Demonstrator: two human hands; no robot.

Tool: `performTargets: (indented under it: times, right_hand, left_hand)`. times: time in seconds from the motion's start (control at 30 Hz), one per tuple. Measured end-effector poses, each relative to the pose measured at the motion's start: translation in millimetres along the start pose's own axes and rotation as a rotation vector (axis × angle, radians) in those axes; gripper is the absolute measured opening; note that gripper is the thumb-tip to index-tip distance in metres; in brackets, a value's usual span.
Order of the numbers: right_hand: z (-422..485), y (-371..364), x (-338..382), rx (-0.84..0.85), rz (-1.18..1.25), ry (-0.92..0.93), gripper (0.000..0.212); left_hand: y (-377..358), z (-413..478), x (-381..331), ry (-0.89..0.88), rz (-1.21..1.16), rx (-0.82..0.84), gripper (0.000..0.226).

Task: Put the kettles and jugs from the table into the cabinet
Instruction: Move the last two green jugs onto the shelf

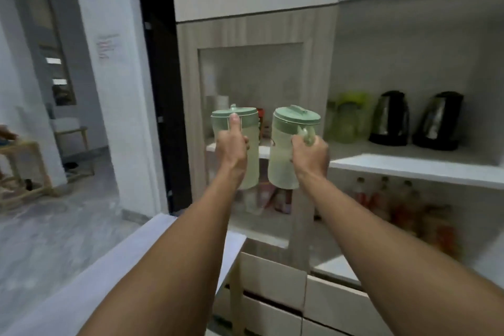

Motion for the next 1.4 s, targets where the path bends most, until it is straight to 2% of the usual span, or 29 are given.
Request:
performTargets:
  times: [0.13, 0.23, 0.43, 0.6, 0.87, 0.97, 1.23, 1.4]
  right_hand:
    - [60.8, 85.3, 27.4, -0.16, -0.004, 0.07, 0.025]
    - [109.5, 149.6, 36.3, -0.239, -0.009, 0.083, 0.033]
    - [209.3, 261.5, 28.5, -0.321, -0.055, 0.124, 0.035]
    - [289.6, 318.0, 7.0, -0.306, -0.142, 0.103, 0.033]
    - [378.4, 337.7, -55.5, -0.226, -0.176, 0.033, 0.028]
    - [417.2, 329.6, -72.8, -0.212, -0.212, 0.032, 0.036]
    - [514.3, 320.0, -115.5, -0.273, -0.284, 0.012, 0.027]
    - [581.2, 309.2, -137.2, -0.301, -0.386, 0.046, 0.044]
  left_hand:
    - [-109.8, -16.4, -42.3, -0.051, -0.104, 0.174, 0.043]
    - [-193.6, -32.9, -60.4, -0.105, -0.13, 0.293, 0.047]
    - [-351.7, -47.5, -68.7, -0.104, -0.12, 0.385, 0.051]
    - [-444.8, -43.0, -57.0, -0.095, -0.085, 0.399, 0.048]
    - [-535.6, 5.1, -2.1, -0.016, 0.008, 0.374, 0.044]
    - [-567.7, 32.2, 12.0, 0.015, 0.039, 0.341, 0.046]
    - [-641.3, 99.1, 23.0, 0.041, 0.138, 0.301, 0.042]
    - [-685.5, 135.9, 33.7, 0.048, 0.078, 0.353, 0.046]
Point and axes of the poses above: each hand's wrist, its own z-axis towards the middle knuckle, its own y-axis out of the back of the hand, x = y × z, the point moved 3 cm from there along z, towards the middle knuckle, and after that the axes turned 14 degrees about z, right-handed, at the moved point
